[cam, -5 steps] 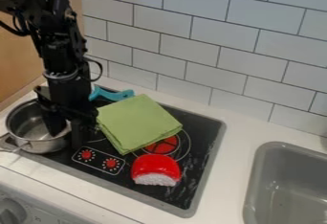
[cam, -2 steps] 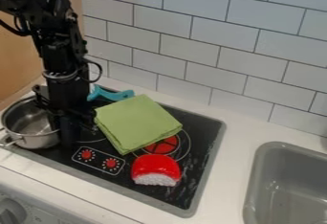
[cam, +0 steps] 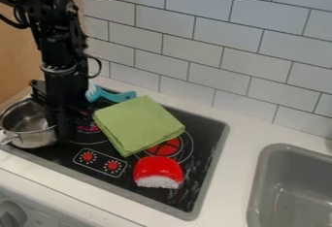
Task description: Put the silver pot to the upper right of the burner beside the green cloth
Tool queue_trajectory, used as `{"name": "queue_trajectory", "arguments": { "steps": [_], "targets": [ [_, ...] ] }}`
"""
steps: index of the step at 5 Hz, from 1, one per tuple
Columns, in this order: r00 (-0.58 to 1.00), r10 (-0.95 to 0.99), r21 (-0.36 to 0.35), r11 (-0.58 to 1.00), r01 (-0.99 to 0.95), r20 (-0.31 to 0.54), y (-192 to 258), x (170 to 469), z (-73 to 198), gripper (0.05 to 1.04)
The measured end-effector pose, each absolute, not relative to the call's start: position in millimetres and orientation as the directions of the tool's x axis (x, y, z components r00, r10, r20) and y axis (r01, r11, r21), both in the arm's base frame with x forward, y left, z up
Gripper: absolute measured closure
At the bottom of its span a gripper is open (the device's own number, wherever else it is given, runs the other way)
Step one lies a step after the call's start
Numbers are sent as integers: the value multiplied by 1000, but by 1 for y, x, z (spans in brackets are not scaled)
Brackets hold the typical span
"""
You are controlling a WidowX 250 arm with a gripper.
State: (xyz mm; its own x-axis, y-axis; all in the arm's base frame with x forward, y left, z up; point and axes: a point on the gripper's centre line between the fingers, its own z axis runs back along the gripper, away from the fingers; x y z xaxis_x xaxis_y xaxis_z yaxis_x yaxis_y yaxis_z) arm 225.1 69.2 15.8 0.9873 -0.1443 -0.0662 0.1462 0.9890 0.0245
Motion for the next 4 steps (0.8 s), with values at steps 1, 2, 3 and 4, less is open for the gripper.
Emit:
{"name": "queue_trajectory", "arguments": {
  "steps": [1,2,3,4],
  "targets": [
    [986,-157,51,986,160,-59,66,226,26,1021],
    [976,-211,86,973,215,-49,57,230,41,1021],
    [955,-297,137,945,298,-29,40,249,60,1021],
    [914,-406,184,899,396,15,11,273,79,1021]
  ]
}}
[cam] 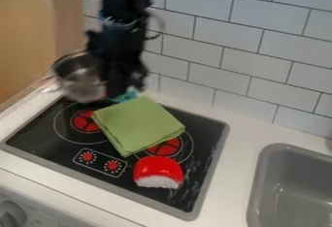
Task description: Put the silver pot to the upper right of the burner beside the green cloth
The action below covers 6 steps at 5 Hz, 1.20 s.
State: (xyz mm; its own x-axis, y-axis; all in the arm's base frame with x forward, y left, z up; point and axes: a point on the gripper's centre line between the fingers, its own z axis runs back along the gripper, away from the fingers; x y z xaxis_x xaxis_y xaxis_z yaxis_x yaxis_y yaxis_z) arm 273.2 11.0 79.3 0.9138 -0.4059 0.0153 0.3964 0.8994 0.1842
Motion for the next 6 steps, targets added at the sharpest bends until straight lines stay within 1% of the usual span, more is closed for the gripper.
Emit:
{"name": "queue_trajectory", "arguments": {
  "steps": [1,2,3,4,5,6],
  "targets": [
    [863,-504,203,848,489,23,-21,290,84,1021],
    [807,-589,207,794,572,30,-56,300,82,1021],
    [760,-650,186,748,637,6,-85,296,71,1023],
    [716,-698,150,707,692,-16,-113,296,56,1025],
    [677,-735,135,669,731,-25,-137,301,45,1025],
    [663,-747,108,656,747,-50,-147,305,29,1025]
  ]
}}
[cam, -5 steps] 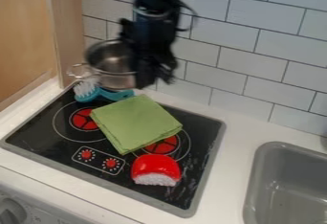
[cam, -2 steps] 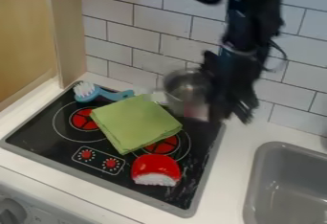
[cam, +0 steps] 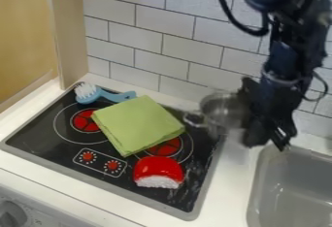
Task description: Put the silver pot to the upper right of the burner beside the green cloth
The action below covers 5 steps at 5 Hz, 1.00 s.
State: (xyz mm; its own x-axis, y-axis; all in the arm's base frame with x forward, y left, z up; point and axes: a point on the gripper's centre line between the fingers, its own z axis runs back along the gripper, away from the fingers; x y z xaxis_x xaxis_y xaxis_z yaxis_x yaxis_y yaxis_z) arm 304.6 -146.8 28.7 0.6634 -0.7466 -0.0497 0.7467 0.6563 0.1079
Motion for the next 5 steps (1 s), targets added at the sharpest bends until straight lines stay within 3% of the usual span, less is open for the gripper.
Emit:
{"name": "queue_trajectory", "arguments": {
  "steps": [2,3,5],
  "targets": [
    [638,-765,94,632,769,-84,-162,313,9,997],
    [634,-765,81,629,773,-112,-162,312,5,829],
    [664,-740,98,656,748,-108,-161,313,5,256]
  ]
}}
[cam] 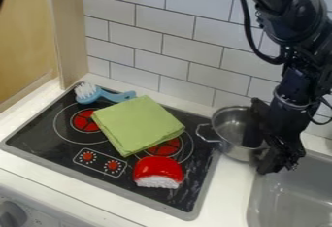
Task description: Put the silver pot to the upper right of the burner beside the green cloth
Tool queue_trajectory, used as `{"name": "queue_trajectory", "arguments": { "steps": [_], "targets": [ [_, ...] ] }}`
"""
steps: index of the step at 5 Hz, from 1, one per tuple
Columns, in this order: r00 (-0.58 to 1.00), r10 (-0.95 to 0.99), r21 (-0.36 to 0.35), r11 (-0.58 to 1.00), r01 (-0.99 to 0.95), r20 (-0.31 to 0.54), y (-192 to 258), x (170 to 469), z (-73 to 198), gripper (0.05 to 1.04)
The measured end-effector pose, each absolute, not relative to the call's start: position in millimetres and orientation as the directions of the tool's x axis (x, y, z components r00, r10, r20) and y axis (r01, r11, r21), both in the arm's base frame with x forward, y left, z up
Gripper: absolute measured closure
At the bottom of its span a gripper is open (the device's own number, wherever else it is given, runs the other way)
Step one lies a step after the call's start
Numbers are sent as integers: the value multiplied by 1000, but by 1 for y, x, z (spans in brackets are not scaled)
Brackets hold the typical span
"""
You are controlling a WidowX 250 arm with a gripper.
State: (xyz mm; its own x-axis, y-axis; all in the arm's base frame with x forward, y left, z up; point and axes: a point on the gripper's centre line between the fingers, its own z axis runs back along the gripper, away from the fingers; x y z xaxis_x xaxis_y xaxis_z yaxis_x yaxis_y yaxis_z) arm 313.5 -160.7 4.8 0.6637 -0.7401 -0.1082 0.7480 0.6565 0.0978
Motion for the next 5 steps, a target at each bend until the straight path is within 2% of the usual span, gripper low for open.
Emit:
{"name": "queue_trajectory", "arguments": {
  "steps": [1,3,5],
  "targets": [
    [662,-742,101,655,749,-103,-161,314,6,67],
    [655,-756,143,649,747,9,-161,316,55,84],
    [661,-745,178,666,725,94,-150,301,100,84]
  ]
}}
